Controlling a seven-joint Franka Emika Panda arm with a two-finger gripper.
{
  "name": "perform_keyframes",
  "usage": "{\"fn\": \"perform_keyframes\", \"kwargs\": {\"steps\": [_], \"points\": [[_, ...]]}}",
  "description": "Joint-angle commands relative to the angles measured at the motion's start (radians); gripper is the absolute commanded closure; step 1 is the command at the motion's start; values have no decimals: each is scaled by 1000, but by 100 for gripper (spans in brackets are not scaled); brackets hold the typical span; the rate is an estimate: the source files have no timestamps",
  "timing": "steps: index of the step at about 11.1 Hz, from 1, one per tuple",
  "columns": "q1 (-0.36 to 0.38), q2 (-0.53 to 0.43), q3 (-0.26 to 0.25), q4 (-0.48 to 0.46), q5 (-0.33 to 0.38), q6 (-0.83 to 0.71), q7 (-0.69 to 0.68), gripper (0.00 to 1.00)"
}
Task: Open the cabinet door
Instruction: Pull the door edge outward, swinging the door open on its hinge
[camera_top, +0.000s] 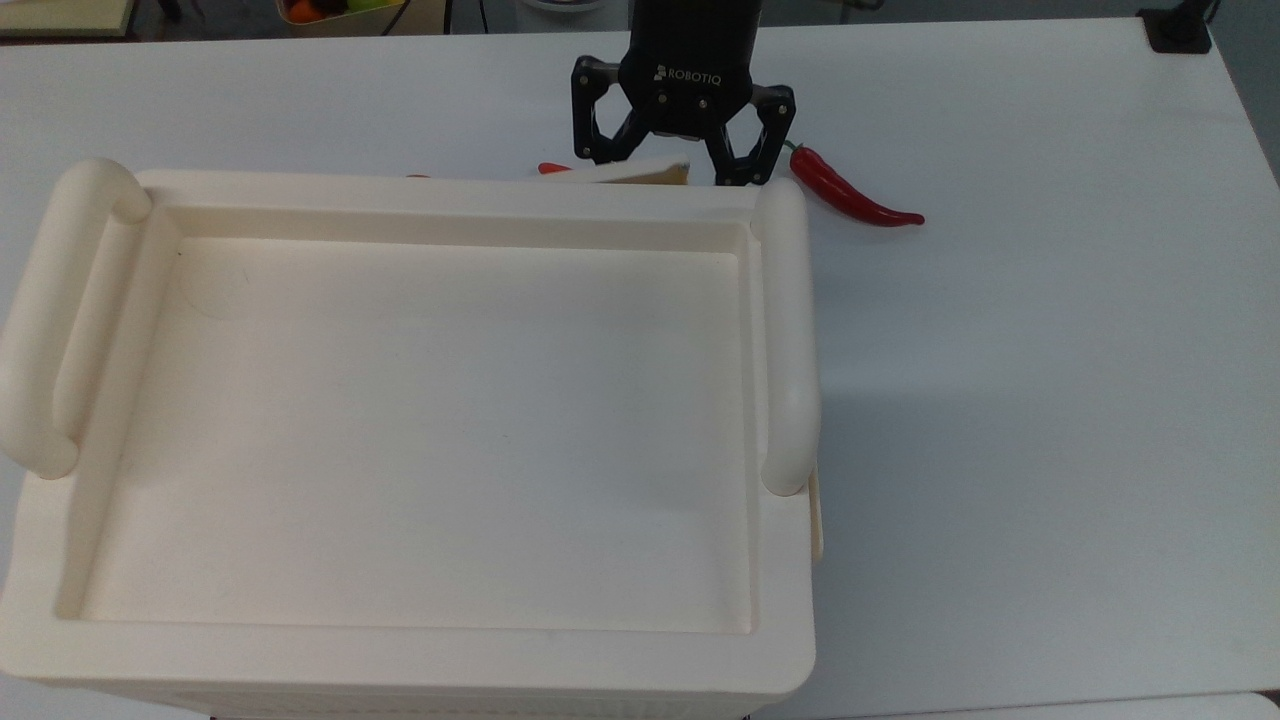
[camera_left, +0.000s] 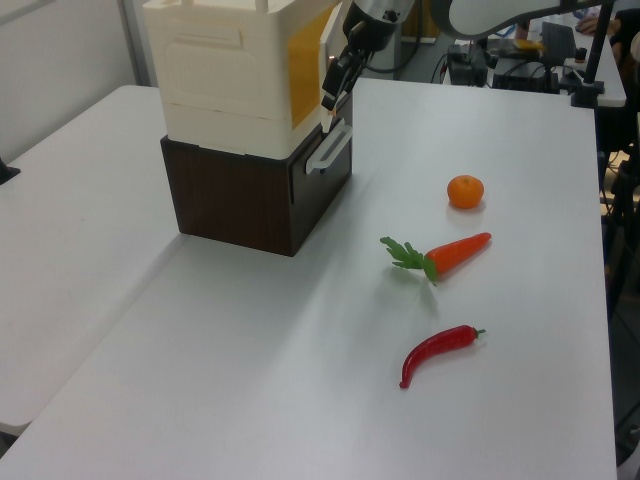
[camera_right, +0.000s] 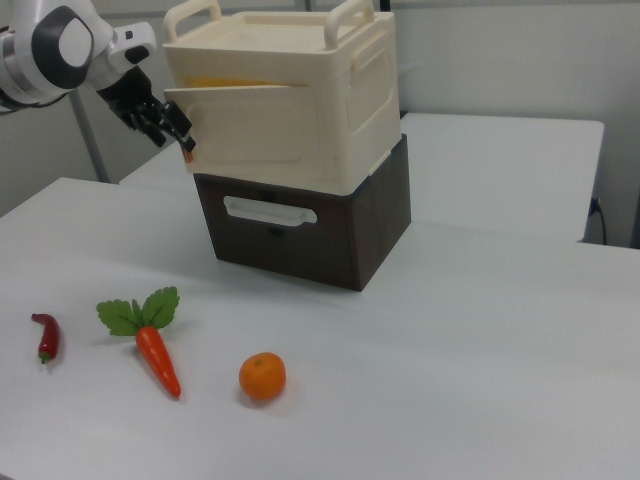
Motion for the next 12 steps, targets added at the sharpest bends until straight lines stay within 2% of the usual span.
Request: {"fn": "perform_keyframes", "kwargs": {"steps": [1, 3, 6, 9, 12], "points": [[0, -88, 0, -9, 35, -94, -5, 0], [-4, -104, -4, 57, 34, -135, -6, 0], [-4, -91, -7, 132, 26, -113, -28, 0], [3, -62, -10, 128, 21, 36, -29, 0], [3, -12, -10, 128, 15, 76, -34, 0]]}}
